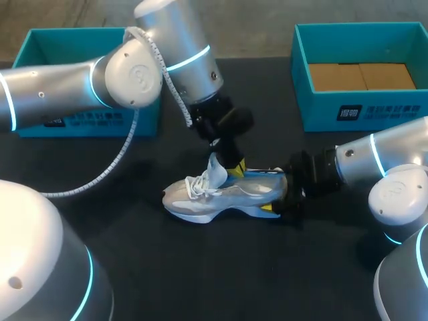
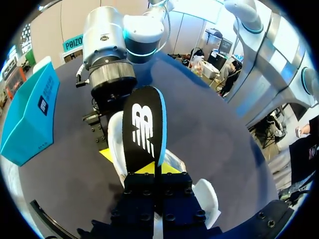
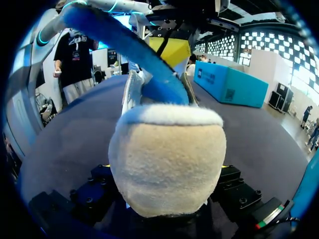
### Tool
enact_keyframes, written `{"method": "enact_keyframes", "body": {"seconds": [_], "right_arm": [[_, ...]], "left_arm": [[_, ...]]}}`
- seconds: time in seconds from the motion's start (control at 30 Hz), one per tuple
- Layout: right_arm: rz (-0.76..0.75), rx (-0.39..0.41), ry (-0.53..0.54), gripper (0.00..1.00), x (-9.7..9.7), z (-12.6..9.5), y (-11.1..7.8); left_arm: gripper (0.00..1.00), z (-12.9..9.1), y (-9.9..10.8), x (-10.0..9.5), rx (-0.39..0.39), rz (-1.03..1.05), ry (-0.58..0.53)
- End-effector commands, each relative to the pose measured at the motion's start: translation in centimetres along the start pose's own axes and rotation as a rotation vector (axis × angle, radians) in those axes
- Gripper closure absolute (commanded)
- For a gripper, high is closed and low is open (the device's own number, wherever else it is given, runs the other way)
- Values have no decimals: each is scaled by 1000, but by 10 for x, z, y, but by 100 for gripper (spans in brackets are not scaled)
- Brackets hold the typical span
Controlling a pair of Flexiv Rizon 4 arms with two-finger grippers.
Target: Take the shoe out of the shoebox, open the shoe tongue, remove and reinsert the insole, then place the shoe into the shoebox
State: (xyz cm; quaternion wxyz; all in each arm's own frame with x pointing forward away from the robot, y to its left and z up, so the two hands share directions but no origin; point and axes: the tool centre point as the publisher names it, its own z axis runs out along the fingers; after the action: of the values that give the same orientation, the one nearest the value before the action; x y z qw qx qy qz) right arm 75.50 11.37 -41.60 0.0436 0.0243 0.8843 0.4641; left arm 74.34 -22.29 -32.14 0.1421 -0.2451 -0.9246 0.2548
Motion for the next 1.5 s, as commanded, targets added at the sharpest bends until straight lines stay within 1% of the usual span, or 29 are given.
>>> {"method": "enact_keyframes", "body": {"seconds": [0.03, 0.07, 0.1, 0.13, 0.17, 0.2, 0.33, 0.47, 0.53, 0.8, 0.9, 0.97, 1.03, 1.17, 1.27, 1.33, 1.37, 1.5], "right_arm": [[-1, 2, -1, 100, 0, 4, -2], [-1, 2, -1, 100, 0, 4, -2], [-1, 2, -1, 100, 0, 4, -2], [-1, 2, -1, 100, 0, 4, -2], [-1, 2, -1, 100, 0, 4, -2], [-1, 2, -1, 100, 0, 4, -2], [-1, 2, -1, 100, 0, 4, -2], [-1, 2, -1, 100, 0, 4, -2], [-1, 2, -1, 100, 0, 4, -2], [-1, 2, -1, 100, 0, 4, -2], [-1, 2, -1, 100, 0, 4, -2], [-1, 2, -1, 100, 0, 4, -2], [-1, 2, -1, 100, 0, 4, -2], [-1, 2, -1, 100, 0, 4, -2], [-1, 2, -1, 100, 0, 4, -2], [-1, 2, -1, 100, 0, 4, -2], [-1, 2, -1, 100, 0, 4, -2], [-1, 2, -1, 100, 0, 4, -2]], "left_arm": [[100, 8, -4, -3, 15, 7, 3], [99, 10, -4, -4, 15, 9, 9], [88, 13, -5, -4, 14, 11, 15], [73, 14, -6, -3, 14, 13, 17], [68, 15, -6, -3, 14, 14, 19], [68, 15, -7, -2, 15, 16, 19], [58, 15, -10, 3, -10, 38, 0], [56, 13, -12, 9, -34, 57, -35], [54, 12, -14, 12, -54, 69, -70], [59, 9, -23, 23, -77, 108, -199], [58, 8, -25, 27, -93, 119, -267], [54, 8, -25, 27, -91, 121, -306], [55, 9, -25, 27, -81, 118, -319], [59, 14, -26, 24, -92, 109, -367], [60, 16, -27, 22, -91, 102, -418], [58, 18, -26, 21, -92, 105, -449], [58, 19, -26, 21, -82, 107, -459], [58, 22, -28, 21, -89, 112, -484]]}}
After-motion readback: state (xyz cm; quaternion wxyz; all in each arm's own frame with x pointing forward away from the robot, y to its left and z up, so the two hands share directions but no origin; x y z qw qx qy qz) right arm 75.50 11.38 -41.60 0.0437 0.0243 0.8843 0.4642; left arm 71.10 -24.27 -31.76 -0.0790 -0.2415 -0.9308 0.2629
